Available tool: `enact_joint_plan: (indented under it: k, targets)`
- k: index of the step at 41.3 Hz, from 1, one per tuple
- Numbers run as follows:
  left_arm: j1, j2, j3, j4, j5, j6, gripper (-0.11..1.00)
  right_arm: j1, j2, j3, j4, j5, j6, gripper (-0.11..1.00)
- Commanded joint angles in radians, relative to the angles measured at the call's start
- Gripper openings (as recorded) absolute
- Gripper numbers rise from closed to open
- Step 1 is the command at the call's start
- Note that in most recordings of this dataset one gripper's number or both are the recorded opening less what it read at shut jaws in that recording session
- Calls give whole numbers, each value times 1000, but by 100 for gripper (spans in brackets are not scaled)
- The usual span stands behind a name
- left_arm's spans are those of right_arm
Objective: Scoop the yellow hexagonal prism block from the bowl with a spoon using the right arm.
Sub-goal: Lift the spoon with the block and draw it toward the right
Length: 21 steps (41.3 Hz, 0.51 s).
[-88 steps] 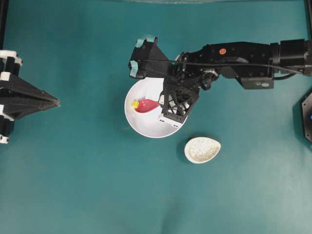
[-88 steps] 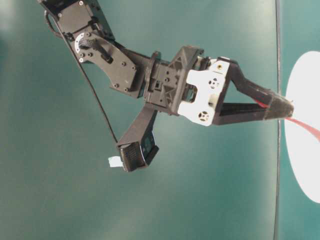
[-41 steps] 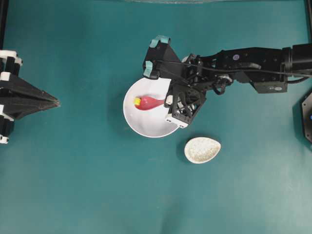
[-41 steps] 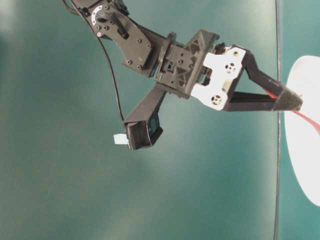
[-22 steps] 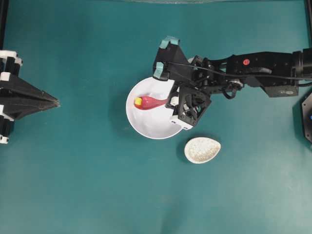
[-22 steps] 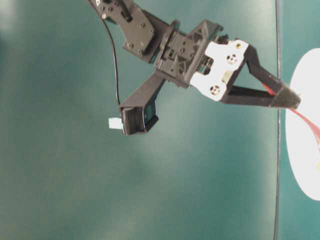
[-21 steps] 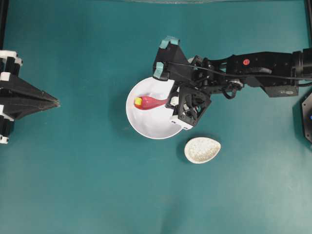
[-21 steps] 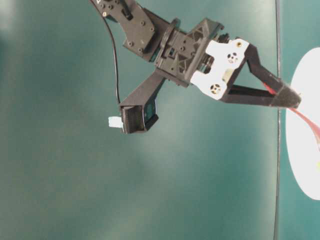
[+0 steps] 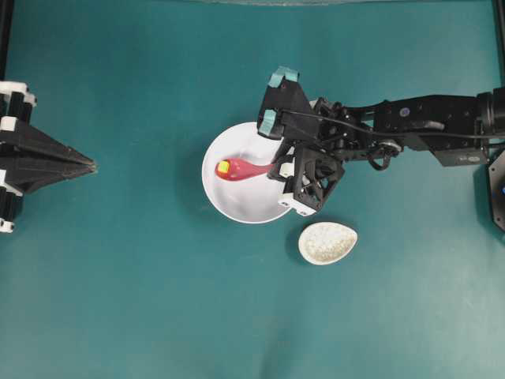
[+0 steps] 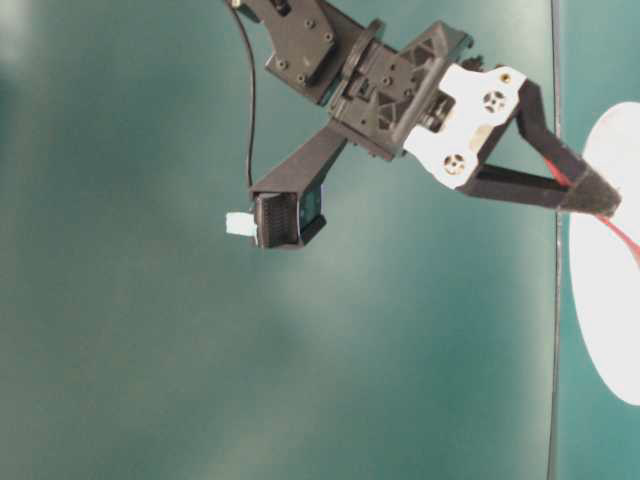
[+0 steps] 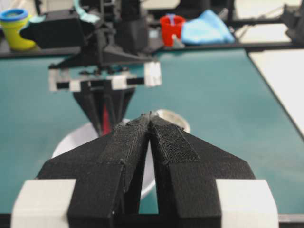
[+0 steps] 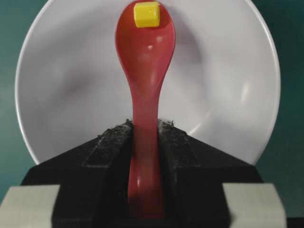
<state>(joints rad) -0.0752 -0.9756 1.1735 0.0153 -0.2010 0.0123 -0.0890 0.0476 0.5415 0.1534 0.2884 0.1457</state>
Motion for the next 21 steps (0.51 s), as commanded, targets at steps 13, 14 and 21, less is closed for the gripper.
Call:
enact_joint_plan:
  k: [13, 14, 21]
  targets:
    - [-2, 5, -23, 3, -5, 0, 7, 25, -40, 49, 2, -147, -2, 22]
    - [-2, 5, -23, 3, -3, 0, 7, 26, -40, 52, 2, -155, -2, 22]
    - [-2, 5, -23, 3, -5, 0, 7, 34, -40, 69, 2, -192, -2, 22]
